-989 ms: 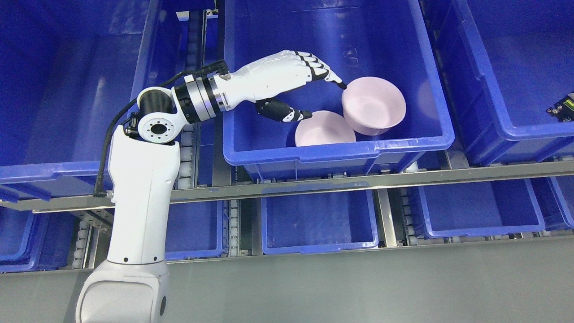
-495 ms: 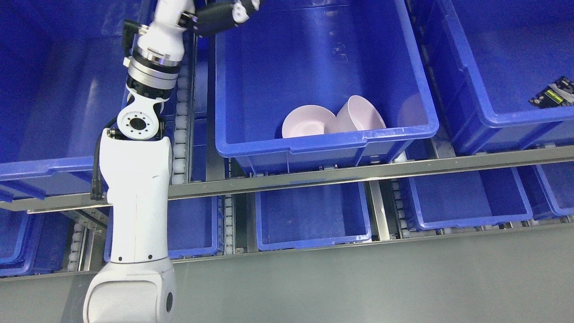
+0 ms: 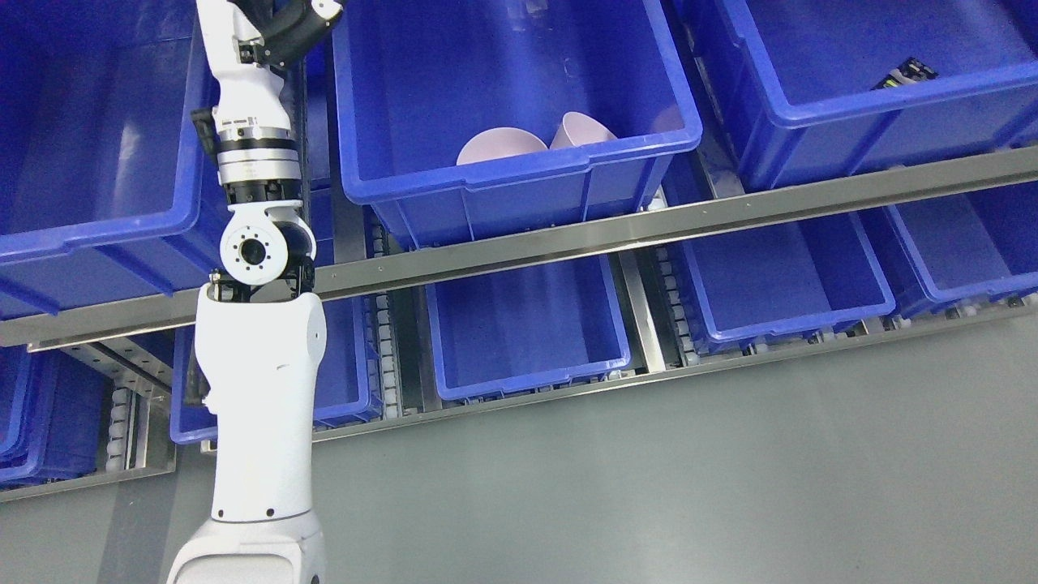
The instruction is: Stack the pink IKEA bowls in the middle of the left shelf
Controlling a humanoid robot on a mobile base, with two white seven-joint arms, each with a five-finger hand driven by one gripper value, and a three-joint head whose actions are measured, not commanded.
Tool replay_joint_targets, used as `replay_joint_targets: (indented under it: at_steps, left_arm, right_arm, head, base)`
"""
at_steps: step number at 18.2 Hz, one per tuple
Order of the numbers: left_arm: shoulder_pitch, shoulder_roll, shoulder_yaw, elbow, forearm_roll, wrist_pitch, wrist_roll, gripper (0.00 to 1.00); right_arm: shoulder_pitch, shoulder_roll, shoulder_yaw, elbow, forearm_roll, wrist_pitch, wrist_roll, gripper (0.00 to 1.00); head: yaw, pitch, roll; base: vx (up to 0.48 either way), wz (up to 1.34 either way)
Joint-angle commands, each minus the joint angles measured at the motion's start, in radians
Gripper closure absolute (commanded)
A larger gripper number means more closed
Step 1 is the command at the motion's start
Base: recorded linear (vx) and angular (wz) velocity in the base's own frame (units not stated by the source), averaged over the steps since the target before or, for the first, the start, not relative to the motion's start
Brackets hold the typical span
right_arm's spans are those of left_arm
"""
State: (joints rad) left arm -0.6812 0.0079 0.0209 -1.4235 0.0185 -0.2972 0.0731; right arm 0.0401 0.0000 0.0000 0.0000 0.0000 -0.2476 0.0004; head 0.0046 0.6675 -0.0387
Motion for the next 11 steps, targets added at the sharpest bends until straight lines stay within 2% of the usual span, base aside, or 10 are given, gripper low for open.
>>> replay_joint_targets:
  at_steps: [1, 5, 11]
  left_arm:
    - [0.140, 0.010, 0.000, -0.167, 0.032, 0.013, -0.001, 0.00]
    - [0.152, 0.010, 0.122, -0.175, 0.032, 0.016, -0.030, 0.00]
    - [0.158, 0.010, 0.099, -0.175, 0.032, 0.020, -0.061, 0.00]
  right_arm:
    - [0.000, -0.017, -0.005, -0.017, -0.002, 0.001, 0.000, 0.00]
    - [0.000, -0.017, -0.005, -0.017, -0.002, 0.001, 0.000, 0.00]
    - [0.000, -0.017, -0.005, -0.017, -0.002, 0.001, 0.000, 0.00]
  head:
    - [0.0000, 0.000, 0.000]
    - [0.0000, 0.000, 0.000]
    - [0.0000, 0.000, 0.000]
  base:
    - [-0.267, -0.09]
    - [-0.247, -0.08]
    - [-0.215, -0.09]
